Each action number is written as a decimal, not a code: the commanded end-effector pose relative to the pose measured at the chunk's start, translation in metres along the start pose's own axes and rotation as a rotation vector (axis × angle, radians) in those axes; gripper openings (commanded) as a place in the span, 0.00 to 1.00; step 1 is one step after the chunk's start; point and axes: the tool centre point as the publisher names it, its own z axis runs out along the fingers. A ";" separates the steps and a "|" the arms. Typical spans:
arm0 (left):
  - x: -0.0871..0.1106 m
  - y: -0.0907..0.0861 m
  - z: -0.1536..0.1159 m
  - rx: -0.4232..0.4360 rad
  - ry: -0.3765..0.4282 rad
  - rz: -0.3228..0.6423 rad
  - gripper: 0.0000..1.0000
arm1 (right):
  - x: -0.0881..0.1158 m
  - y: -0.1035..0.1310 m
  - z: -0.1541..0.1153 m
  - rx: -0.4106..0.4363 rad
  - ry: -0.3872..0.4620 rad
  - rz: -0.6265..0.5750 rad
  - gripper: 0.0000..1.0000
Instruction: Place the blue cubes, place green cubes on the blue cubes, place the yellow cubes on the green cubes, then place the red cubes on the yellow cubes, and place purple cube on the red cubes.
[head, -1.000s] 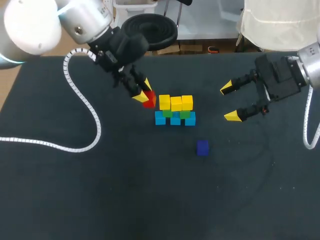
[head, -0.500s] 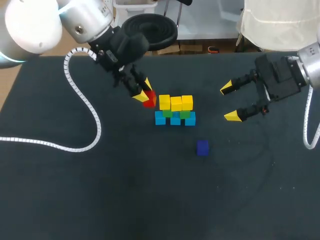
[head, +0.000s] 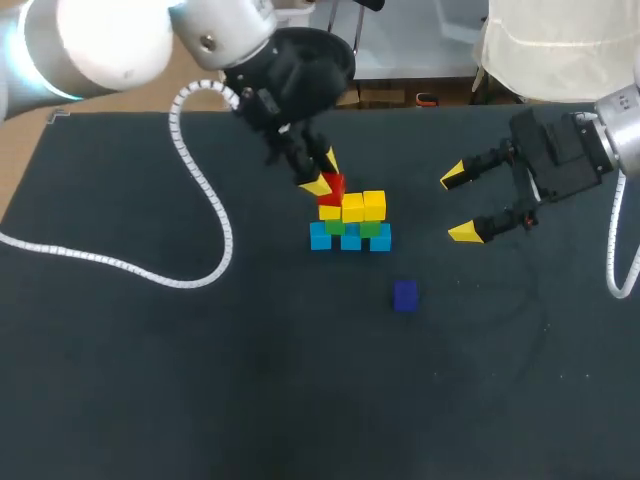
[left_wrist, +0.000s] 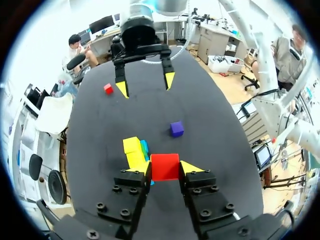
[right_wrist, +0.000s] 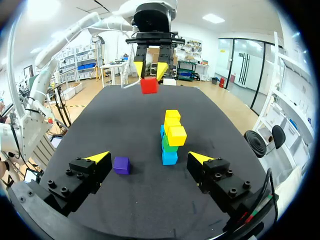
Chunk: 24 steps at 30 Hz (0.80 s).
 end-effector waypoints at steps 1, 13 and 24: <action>0.002 0.022 0.005 0.062 0.052 -0.049 0.00 | 0.000 0.000 0.000 0.001 -0.001 -0.001 1.00; 0.007 0.034 0.024 0.103 0.053 -0.070 0.00 | 0.000 0.000 0.000 0.001 -0.001 -0.001 1.00; 0.007 0.034 0.024 0.103 0.053 -0.070 0.00 | 0.000 0.000 0.000 0.001 -0.001 -0.001 1.00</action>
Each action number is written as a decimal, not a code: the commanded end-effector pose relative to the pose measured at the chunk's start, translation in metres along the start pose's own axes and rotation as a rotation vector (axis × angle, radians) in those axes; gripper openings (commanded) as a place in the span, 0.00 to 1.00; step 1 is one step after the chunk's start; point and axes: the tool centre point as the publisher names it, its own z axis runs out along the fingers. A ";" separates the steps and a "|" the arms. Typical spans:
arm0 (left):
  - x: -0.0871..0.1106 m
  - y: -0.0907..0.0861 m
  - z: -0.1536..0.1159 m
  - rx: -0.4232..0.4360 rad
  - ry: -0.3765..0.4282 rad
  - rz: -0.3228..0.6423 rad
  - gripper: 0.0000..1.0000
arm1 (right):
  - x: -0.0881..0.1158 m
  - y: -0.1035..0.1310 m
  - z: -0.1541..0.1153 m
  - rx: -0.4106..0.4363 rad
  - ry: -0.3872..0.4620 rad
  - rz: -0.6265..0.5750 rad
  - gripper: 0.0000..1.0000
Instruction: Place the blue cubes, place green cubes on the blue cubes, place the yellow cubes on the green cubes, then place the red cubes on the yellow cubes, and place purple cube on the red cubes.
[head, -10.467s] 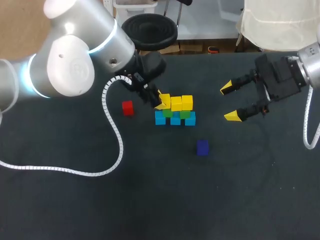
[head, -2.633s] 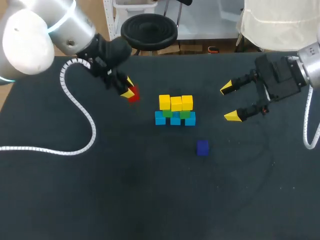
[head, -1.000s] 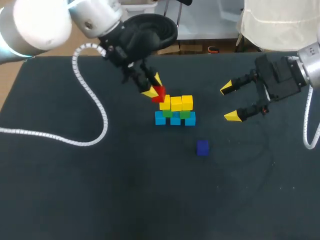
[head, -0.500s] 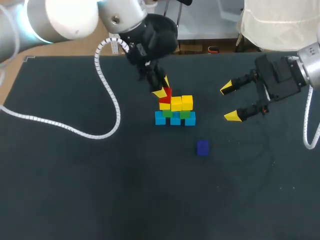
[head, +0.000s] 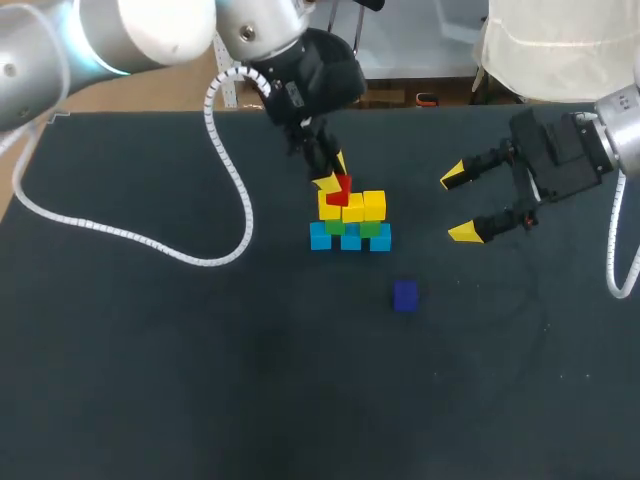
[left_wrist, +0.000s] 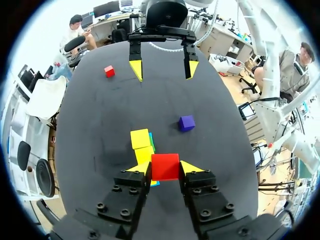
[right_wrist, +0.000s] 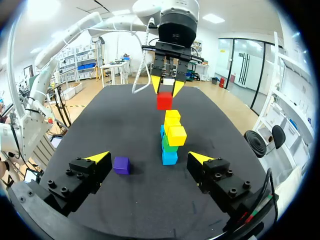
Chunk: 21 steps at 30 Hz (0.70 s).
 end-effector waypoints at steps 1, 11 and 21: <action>-0.001 0.003 -0.001 0.007 0.004 0.001 0.00 | 0.000 0.000 0.000 0.001 -0.001 -0.001 1.00; -0.005 0.012 -0.005 -0.008 0.015 -0.021 0.00 | 0.000 0.000 0.000 0.001 -0.001 -0.001 1.00; 0.001 0.019 0.012 0.043 -0.040 -0.137 0.00 | 0.000 0.000 0.000 0.001 -0.001 -0.001 1.00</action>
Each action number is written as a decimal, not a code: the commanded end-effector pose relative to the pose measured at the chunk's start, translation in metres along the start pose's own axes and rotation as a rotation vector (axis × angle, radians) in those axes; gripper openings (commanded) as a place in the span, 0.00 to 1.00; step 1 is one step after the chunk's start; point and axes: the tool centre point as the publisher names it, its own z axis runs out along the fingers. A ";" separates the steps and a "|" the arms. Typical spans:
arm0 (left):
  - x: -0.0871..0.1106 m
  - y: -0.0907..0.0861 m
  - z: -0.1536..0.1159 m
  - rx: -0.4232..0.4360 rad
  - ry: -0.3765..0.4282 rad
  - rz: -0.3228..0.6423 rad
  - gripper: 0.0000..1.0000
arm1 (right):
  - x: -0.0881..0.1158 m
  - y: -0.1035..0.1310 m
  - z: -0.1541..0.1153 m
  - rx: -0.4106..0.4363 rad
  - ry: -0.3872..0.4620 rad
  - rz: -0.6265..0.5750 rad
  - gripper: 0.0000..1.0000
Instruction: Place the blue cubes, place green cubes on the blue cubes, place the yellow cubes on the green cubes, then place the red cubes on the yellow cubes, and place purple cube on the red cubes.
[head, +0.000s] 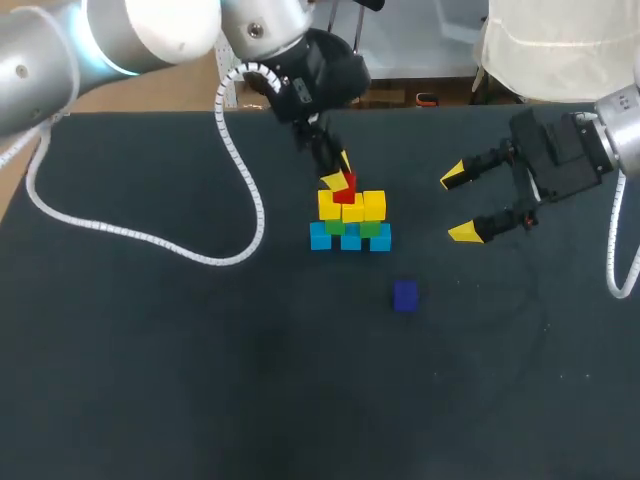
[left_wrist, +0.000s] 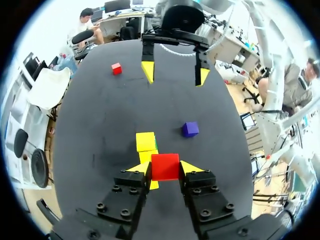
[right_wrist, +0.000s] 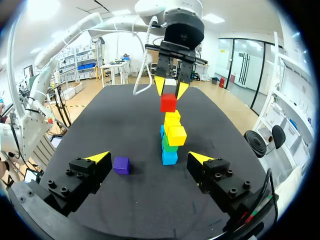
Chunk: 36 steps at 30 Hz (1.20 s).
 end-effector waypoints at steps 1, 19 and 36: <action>0.004 0.012 0.006 0.029 -0.012 -0.025 0.00 | 0.000 0.000 0.000 0.001 -0.001 -0.001 1.00; 0.003 0.010 0.004 0.048 -0.019 -0.074 0.00 | 0.000 0.000 0.000 0.001 -0.001 -0.001 1.00; 0.000 0.013 0.012 0.069 -0.020 -0.079 0.00 | 0.000 0.000 0.000 0.001 -0.001 -0.001 1.00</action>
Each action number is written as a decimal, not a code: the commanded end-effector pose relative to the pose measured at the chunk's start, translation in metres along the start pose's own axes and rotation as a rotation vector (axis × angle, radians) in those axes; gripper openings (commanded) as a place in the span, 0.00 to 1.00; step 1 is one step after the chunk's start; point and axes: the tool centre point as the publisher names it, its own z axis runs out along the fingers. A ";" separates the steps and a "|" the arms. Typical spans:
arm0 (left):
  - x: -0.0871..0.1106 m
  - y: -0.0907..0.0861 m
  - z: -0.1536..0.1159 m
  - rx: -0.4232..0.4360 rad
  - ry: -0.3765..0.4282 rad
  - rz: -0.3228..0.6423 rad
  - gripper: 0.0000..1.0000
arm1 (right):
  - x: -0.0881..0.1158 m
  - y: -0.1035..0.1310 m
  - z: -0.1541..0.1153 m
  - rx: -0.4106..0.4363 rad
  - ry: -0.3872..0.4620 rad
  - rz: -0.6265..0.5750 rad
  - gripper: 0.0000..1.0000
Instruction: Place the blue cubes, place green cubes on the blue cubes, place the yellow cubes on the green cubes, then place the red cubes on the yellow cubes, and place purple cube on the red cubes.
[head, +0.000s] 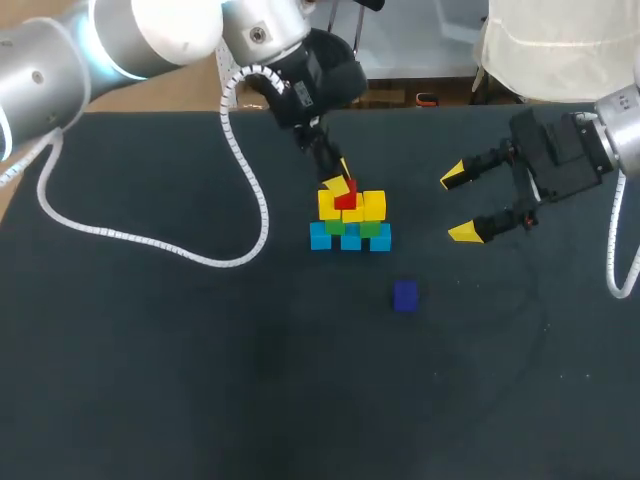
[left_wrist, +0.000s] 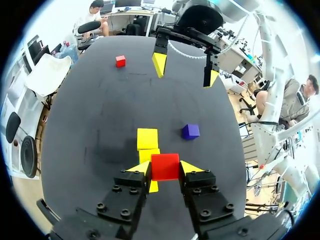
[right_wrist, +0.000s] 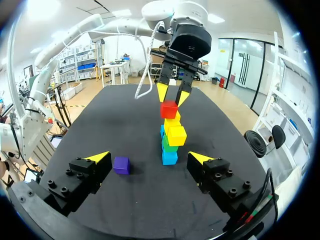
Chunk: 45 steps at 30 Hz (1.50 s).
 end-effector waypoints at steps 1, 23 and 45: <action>-0.003 0.009 0.001 0.013 0.001 0.003 0.00 | 0.000 0.000 0.000 0.001 -0.001 -0.001 1.00; 0.002 0.018 -0.001 0.011 0.007 0.004 0.00 | 0.000 0.000 0.000 0.001 -0.001 -0.001 1.00; 0.003 0.022 0.000 0.012 -0.006 -0.004 0.00 | 0.000 0.000 0.000 0.001 -0.001 -0.001 1.00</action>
